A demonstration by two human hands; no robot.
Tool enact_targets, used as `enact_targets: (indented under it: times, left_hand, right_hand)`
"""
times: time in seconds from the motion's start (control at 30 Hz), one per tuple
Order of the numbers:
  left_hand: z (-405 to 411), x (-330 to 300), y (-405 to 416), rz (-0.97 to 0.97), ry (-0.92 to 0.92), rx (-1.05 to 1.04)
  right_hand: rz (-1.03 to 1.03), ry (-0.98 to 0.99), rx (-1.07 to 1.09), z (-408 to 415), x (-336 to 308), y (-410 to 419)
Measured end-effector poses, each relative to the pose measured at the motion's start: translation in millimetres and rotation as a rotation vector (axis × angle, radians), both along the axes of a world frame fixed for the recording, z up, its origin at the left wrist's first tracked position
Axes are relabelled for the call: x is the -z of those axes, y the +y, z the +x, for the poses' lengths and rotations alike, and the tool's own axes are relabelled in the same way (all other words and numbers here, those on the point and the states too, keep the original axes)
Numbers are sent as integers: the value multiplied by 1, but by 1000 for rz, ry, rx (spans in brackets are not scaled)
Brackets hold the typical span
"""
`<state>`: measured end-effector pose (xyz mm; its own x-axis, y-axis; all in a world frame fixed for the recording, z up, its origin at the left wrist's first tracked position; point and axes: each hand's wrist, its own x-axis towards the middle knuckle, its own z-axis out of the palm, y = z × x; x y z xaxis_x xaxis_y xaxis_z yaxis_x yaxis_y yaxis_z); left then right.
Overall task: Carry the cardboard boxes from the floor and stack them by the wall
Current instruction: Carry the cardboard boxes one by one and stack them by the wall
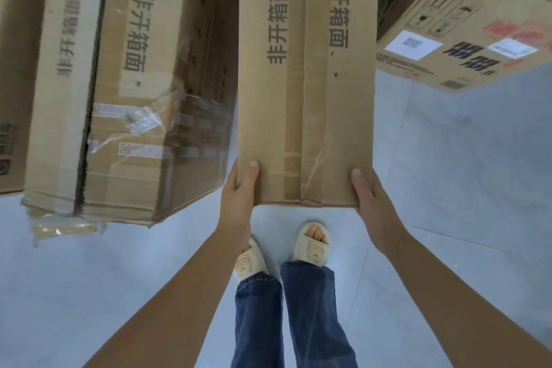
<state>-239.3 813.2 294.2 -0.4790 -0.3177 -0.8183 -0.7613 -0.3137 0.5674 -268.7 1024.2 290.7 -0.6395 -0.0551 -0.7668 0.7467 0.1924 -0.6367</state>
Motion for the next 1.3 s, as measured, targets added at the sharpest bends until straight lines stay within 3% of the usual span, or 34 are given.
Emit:
enact_targets:
  times: [0.3, 0.6, 0.8, 0.97, 1.17, 1.3]
  left_hand:
    - [-12, -106, 3, 64, 103, -69]
    - [1, -232, 3, 28, 210, 10]
    - [33, -323, 0, 36, 337, 12]
    - [81, -406, -4, 94, 464, -111]
    - [144, -463, 5, 57, 608, -403]
    - [204, -482, 19, -89, 653, -587]
  right_hand:
    - [-129, 54, 351, 7, -100, -2]
    - [-53, 156, 441, 31, -230, 2]
    - [-45, 386, 361, 53, -332, -6]
    - [-85, 530, 278, 72, -417, -13]
    - [-174, 691, 16, 87, -479, -25]
    - [-265, 705, -217, 107, -498, -33]
